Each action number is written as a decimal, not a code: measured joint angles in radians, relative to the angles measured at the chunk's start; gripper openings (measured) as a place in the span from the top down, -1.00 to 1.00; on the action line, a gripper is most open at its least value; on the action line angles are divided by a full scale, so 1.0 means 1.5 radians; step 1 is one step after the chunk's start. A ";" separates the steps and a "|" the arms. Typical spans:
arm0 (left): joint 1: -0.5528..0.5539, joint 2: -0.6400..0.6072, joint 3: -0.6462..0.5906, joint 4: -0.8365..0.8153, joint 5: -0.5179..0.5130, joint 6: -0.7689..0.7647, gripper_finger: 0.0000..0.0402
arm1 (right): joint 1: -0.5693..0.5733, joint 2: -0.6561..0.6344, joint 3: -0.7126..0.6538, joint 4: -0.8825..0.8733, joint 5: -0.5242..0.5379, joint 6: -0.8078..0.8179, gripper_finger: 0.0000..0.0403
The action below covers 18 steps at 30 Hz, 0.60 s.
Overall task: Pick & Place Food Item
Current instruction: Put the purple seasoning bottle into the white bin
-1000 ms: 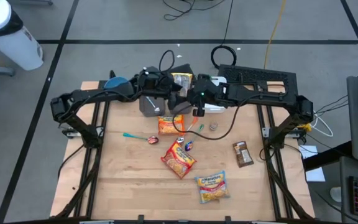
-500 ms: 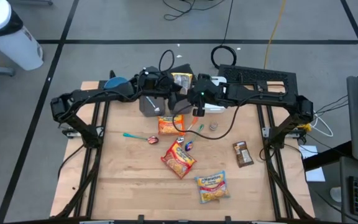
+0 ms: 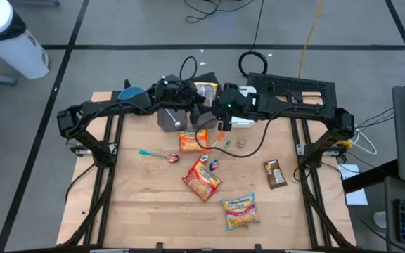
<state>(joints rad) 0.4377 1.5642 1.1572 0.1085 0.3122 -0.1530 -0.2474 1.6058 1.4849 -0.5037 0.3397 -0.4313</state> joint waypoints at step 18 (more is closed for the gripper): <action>0.005 -0.003 -0.001 -0.022 -0.002 0.044 -0.06 | 0.001 -0.045 0.002 -0.017 -0.021 0.007 -0.38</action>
<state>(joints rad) 0.4449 1.5594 1.1553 0.0760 0.3099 -0.0871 -0.2466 1.5380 1.4882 -0.5299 0.3087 -0.4204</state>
